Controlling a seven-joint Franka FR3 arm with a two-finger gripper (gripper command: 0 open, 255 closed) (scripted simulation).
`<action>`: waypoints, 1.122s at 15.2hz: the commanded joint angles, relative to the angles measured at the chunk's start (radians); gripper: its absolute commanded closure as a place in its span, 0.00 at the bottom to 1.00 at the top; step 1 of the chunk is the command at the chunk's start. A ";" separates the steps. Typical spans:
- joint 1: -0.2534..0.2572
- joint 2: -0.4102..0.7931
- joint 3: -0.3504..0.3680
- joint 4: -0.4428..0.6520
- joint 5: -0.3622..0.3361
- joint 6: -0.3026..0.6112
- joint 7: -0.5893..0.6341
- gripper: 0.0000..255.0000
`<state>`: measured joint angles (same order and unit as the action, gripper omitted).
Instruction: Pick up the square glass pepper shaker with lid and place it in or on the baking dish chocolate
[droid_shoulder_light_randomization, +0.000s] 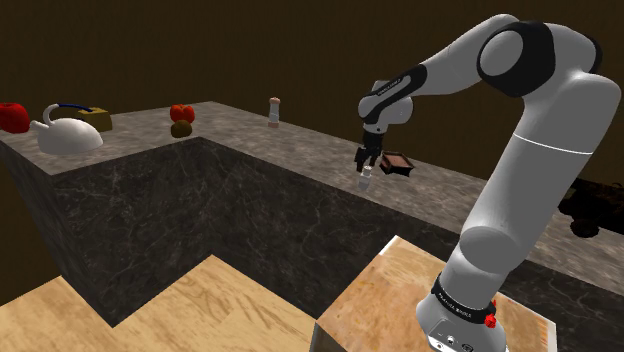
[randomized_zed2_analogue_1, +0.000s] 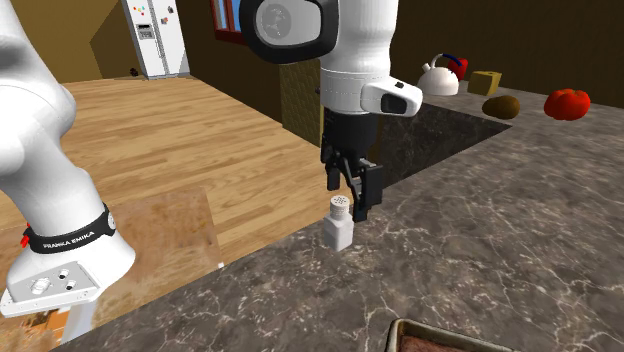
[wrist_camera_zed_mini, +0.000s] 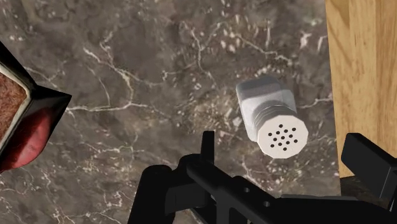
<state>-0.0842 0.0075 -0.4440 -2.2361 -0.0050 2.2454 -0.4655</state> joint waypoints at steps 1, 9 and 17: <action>0.000 0.000 0.000 0.000 0.000 0.000 0.000 0.00; 0.000 0.000 0.000 0.000 0.000 0.000 0.000 1.00; 0.001 -0.044 0.002 0.039 -0.023 -0.080 0.016 1.00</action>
<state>-0.0831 -0.0288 -0.4426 -2.2033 -0.0234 2.1801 -0.4526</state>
